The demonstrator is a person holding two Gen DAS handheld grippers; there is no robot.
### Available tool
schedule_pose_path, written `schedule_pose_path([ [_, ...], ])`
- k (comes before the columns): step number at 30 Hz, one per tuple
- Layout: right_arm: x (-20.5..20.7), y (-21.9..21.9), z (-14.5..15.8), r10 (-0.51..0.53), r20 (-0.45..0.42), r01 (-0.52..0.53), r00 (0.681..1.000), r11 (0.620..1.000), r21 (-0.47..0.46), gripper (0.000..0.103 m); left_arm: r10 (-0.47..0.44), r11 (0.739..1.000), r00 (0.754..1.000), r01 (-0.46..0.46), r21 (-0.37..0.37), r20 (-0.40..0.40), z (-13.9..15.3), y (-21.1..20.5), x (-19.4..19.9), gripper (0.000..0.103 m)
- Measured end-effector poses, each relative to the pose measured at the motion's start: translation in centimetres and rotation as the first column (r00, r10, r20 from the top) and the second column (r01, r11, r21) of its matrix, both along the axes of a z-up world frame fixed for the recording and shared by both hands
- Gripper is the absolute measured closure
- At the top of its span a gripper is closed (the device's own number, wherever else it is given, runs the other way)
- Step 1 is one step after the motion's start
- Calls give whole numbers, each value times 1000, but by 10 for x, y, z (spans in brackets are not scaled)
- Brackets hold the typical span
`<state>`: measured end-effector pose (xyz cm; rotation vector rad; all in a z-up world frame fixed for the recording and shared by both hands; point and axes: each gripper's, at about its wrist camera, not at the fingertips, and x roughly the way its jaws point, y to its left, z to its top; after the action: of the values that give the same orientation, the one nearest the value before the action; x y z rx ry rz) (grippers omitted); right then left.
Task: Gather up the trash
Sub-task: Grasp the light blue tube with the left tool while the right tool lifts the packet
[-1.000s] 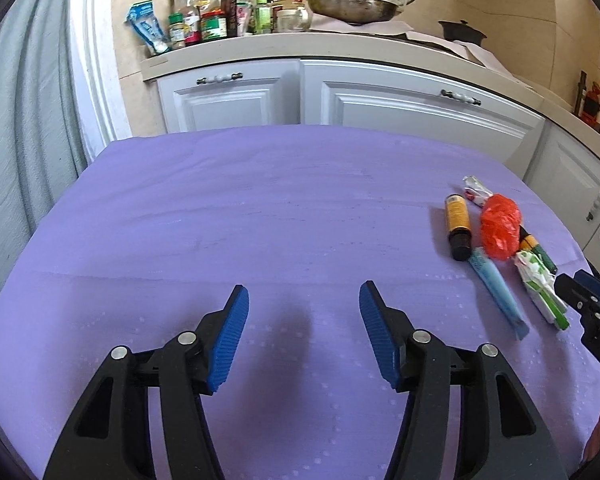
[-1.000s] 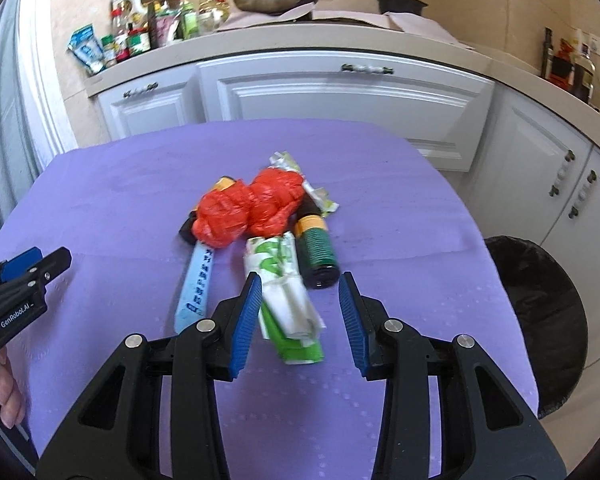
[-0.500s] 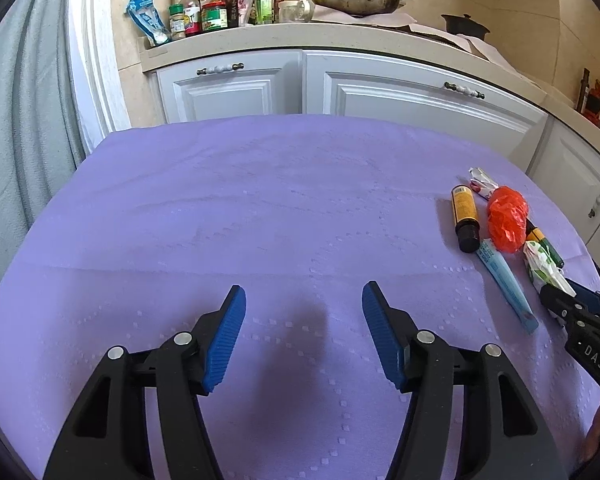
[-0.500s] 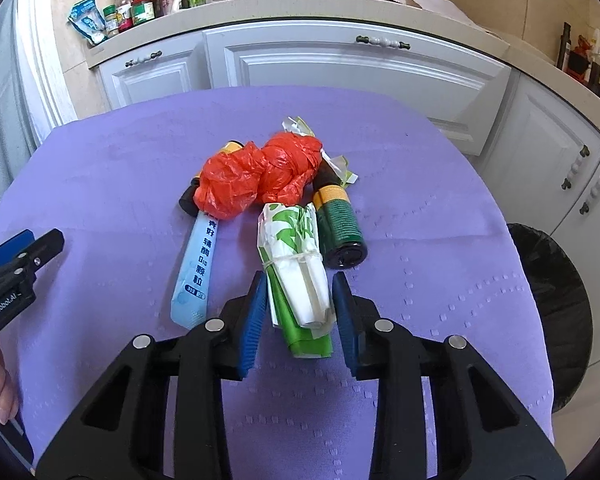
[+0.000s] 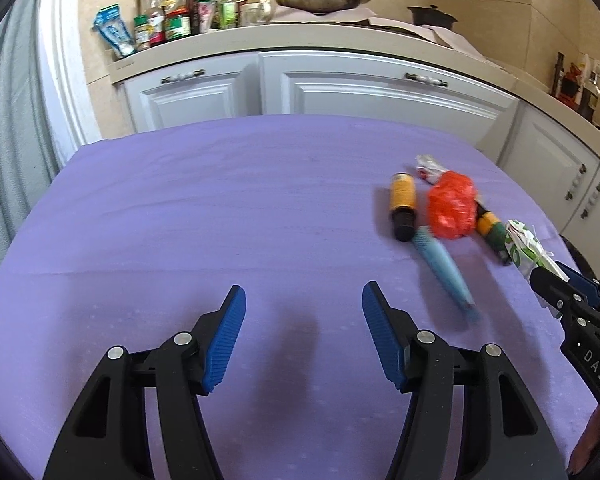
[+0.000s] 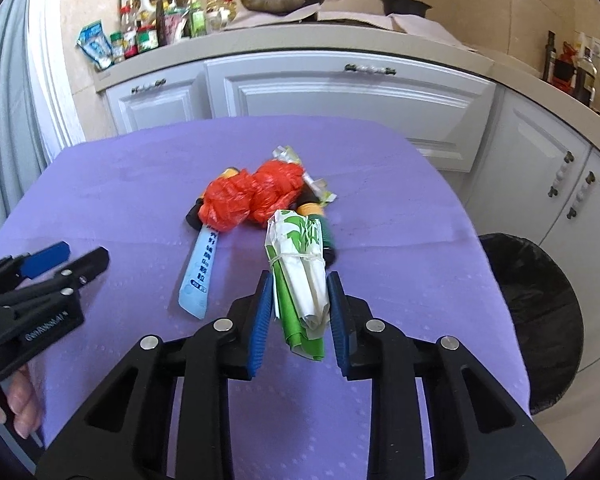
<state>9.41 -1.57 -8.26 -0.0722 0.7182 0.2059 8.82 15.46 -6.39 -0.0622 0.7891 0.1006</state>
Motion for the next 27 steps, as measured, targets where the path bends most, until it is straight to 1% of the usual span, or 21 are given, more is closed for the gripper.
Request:
schedule_pose_path([
  [3, -6, -12, 6, -20, 22, 19, 1000, 1000, 18, 77, -21, 1000, 1000, 21, -2, 3, 2, -12, 0, 43],
  [9, -11, -44, 11, -101, 58, 99, 993, 995, 30, 77, -71, 997, 997, 71, -14, 9, 7, -41, 3, 40],
  [13, -10, -66, 9, -148, 56, 145, 987, 988, 52, 77, -88, 996, 996, 89, -4, 15, 7, -56, 8, 38],
  [18, -9, -85, 4, -183, 50, 179, 982, 981, 70, 77, -95, 995, 995, 95, 13, -10, -4, -71, 19, 38],
  [21, -8, -91, 1, -192, 43, 188, 981, 979, 79, 77, -108, 994, 993, 108, 12, -40, -12, -76, 26, 46],
  [23, -7, -93, -1, -194, 39, 190, 980, 978, 82, 77, -112, 994, 992, 112, 9, -53, -15, -77, 28, 53],
  [25, -6, -95, -3, -194, 34, 191, 980, 978, 86, 77, -121, 993, 990, 121, -4, -69, -17, -77, 30, 66],
  [26, -6, -96, -4, -194, 32, 190, 981, 978, 87, 77, -123, 992, 990, 123, -8, -73, -18, -77, 30, 69],
  [27, -5, -97, -4, -192, 30, 189, 981, 978, 89, 77, -127, 992, 989, 126, -18, -77, -19, -76, 31, 75],
])
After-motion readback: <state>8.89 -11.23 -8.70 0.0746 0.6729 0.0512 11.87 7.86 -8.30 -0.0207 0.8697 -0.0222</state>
